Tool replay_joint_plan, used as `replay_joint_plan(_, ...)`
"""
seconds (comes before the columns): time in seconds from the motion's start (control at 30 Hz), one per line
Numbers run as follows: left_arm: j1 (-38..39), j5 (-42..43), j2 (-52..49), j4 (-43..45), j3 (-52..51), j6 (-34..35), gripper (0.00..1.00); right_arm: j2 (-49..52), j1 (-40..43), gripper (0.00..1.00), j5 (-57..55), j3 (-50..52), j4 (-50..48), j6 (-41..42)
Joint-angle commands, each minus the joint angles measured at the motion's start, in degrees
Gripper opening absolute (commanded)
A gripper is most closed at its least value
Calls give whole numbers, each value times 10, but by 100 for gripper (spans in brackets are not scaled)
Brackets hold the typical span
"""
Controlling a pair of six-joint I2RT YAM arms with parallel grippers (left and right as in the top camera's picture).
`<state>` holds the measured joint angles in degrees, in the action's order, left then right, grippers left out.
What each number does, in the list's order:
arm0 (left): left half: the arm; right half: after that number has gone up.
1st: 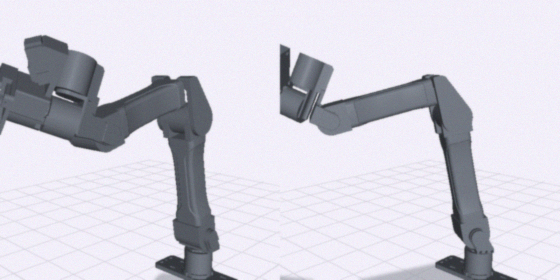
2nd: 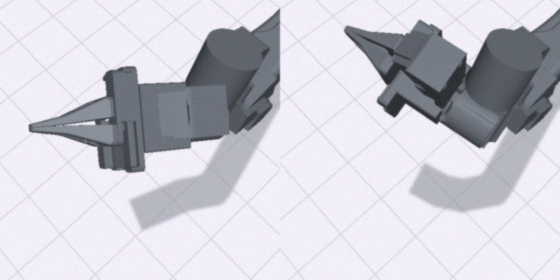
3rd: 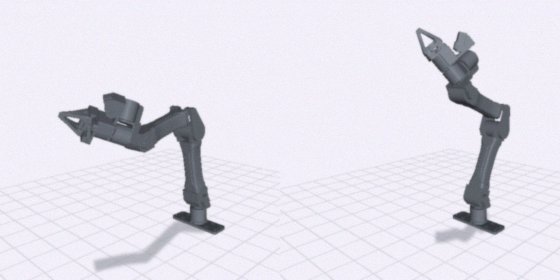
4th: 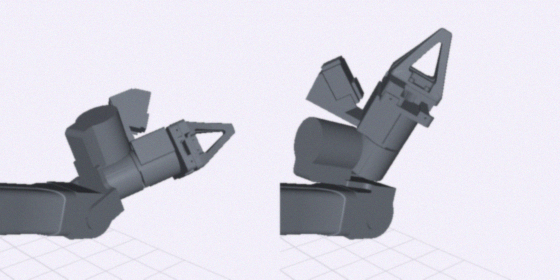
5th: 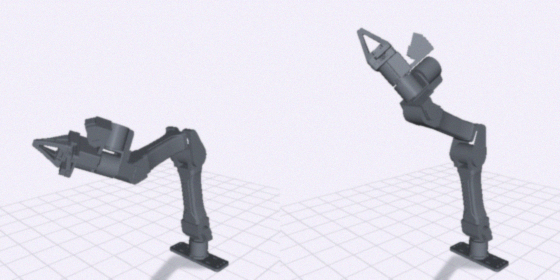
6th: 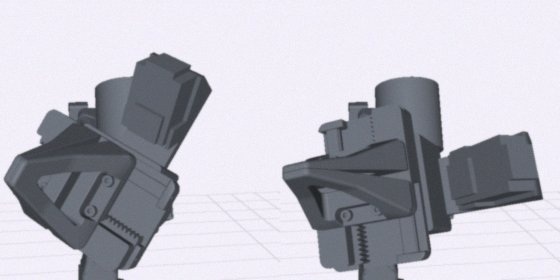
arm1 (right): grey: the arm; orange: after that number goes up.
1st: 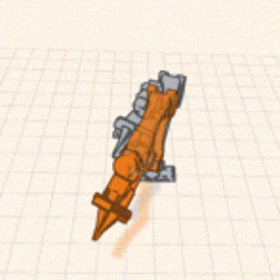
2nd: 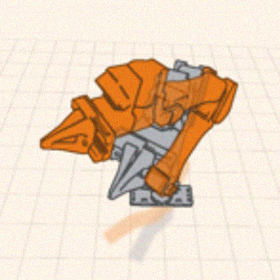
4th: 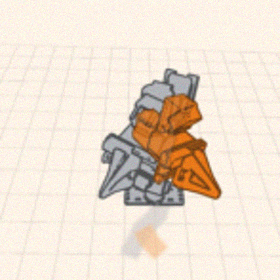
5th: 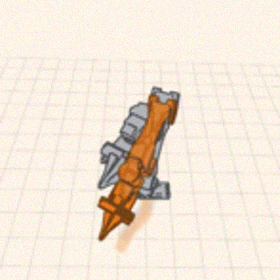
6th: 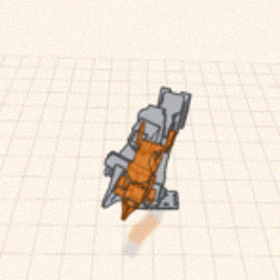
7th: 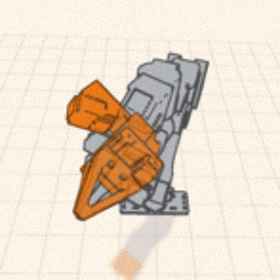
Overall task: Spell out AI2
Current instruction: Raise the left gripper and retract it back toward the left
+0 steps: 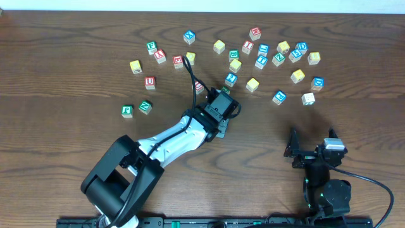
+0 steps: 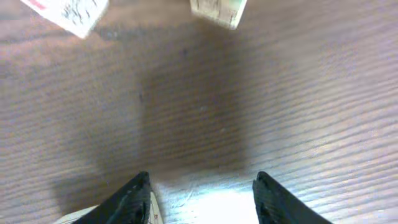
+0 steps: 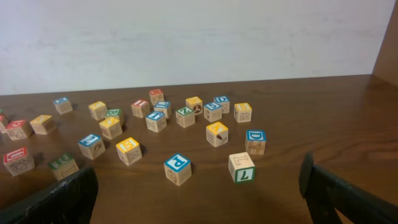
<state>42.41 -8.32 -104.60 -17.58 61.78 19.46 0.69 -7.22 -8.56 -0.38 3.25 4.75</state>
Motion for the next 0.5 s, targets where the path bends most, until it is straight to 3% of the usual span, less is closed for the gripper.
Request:
replay_joint_plan(0.0,-3,-17,58,1,37,-21,56,-3,6,99,0,1,3,-1)
replay_joint_plan(0.17,-4,-82,139,-3,39,-22,69,-3,6,99,0,1,3,-1)
replay_joint_plan(0.4,-37,-103,258,-69,39,-42,70,-3,6,99,0,1,3,-1)
replay_joint_plan(0.47,-53,-121,286,-97,39,-42,80,-3,6,99,0,1,3,-1)
